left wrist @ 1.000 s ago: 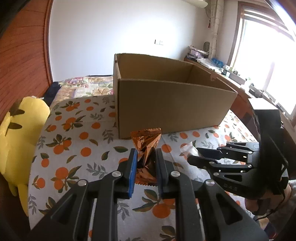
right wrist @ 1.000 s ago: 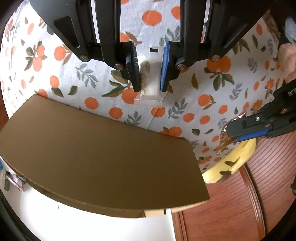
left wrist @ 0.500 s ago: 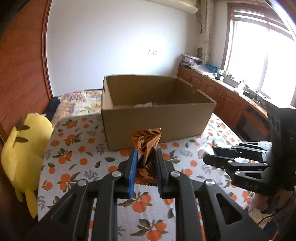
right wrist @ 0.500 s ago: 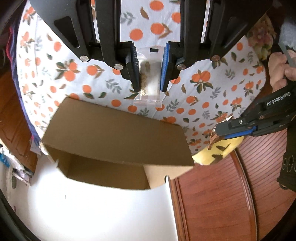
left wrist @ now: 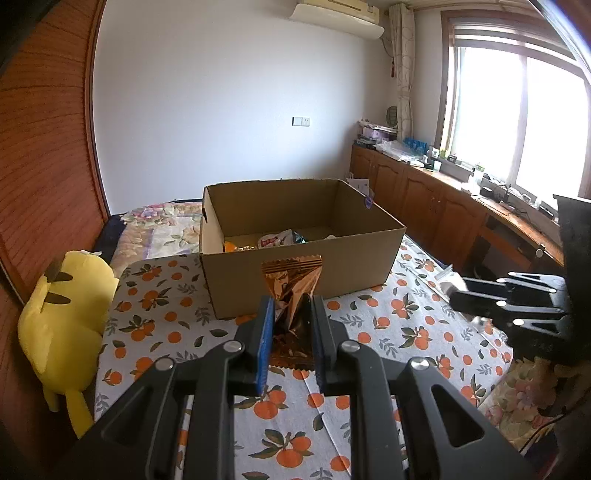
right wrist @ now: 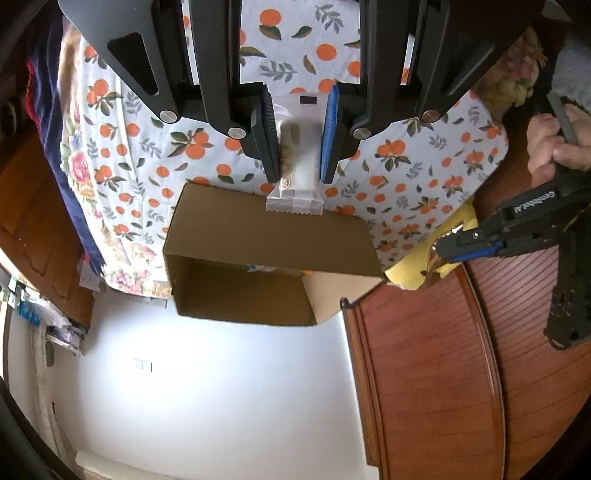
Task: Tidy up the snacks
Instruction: 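Carry the candy and pastry over the box and open both tools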
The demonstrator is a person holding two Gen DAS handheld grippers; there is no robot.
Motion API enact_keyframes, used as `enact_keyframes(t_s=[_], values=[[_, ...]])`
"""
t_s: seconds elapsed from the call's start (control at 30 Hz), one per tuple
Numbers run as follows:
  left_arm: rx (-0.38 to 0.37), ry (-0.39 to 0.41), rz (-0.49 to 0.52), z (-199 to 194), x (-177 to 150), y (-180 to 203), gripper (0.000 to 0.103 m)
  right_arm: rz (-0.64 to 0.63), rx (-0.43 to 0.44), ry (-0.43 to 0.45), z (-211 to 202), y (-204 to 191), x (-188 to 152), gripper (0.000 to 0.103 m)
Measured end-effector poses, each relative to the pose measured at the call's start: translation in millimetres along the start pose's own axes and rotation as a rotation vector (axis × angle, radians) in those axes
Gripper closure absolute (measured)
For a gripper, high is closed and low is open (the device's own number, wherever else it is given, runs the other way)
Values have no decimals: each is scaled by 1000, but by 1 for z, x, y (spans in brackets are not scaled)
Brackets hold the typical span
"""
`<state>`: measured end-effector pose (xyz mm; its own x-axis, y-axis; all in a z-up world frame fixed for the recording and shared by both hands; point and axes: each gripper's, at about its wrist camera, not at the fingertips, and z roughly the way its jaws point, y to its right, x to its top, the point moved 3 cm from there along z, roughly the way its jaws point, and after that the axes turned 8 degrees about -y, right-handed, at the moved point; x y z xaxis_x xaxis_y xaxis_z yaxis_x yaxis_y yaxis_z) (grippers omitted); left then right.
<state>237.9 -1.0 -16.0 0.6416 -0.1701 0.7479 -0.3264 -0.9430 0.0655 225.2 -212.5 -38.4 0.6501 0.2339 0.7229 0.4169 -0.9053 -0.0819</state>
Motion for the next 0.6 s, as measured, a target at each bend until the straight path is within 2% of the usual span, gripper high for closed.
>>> enact_keyframes(t_s=[0.23,0.6], values=[[-4,24,-8,-5,0,-3,87,-17,11,37,-10,-6,1,83],[-14,39,11,12,16,-5,87,-52,22,49,10,-10,23,83]])
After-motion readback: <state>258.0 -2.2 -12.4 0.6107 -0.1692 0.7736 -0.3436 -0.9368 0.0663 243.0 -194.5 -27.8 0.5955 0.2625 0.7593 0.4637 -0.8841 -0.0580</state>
